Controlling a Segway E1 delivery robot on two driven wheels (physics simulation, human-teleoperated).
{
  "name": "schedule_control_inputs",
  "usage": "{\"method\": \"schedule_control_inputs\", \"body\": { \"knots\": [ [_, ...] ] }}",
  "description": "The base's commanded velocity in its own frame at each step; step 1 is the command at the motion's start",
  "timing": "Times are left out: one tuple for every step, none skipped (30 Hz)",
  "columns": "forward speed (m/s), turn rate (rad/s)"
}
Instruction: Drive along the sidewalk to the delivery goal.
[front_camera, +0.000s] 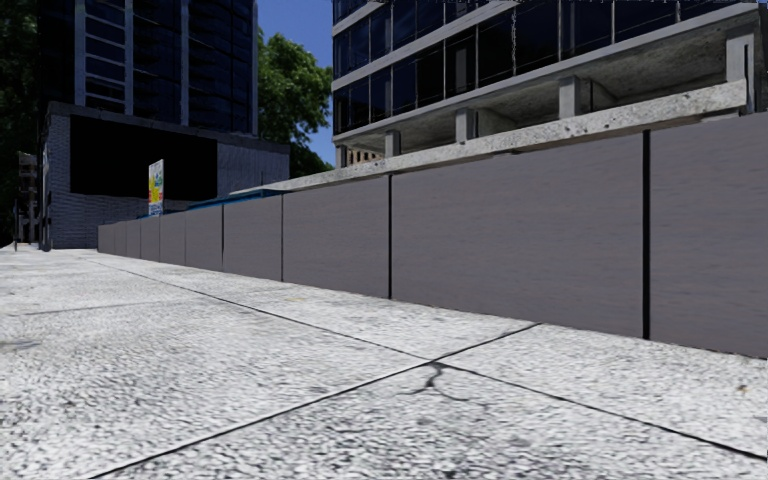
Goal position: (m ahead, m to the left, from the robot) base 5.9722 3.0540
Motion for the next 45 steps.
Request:
{"method": "schedule_control_inputs", "body": {
  "knots": [
    [1.1,0.7],
    [1.1,0.7],
    [1.1,0.7],
    [1.1,0.7],
    [1.1,0.7],
    [1.1,0.7],
    [1.1,0.7],
    [1.1,0.71],
    [1.1,0.71],
    [1.1,0.71],
    [1.1,0.71],
    [1.1,0.71],
    [1.1,0.71],
    [1.1,0.71],
    [1.1,0.71],
    [1.1,0.71],
    [1.1,0.71],
    [1.1,0.71],
    [1.1,0.71],
    [1.1,0.71],
    [1.1,0.71],
    [1.1,0.68],
    [1.1,0.6],
    [1.1,0.57],
    [1.1,0.57],
    [1.1,0.56],
    [1.1,0.56],
    [1.1,0.51],
    [1.1,0.0],
    [1.1,0.0],
    [1.1,0.0],
    [1.11,0.0],
    [1.11,0.0],
    [1.12,0.0],
    [1.12,0.0],
    [1.12,0.0],
    [1.12,0.0],
    [1.12,0.0],
    [1.12,0.0],
    [1.12,0.0],
    [1.12,0.0],
    [1.12,0.0],
    [1.12,0.0],
    [1.12,0.0],
    [1.12,0.0]
  ]
}}
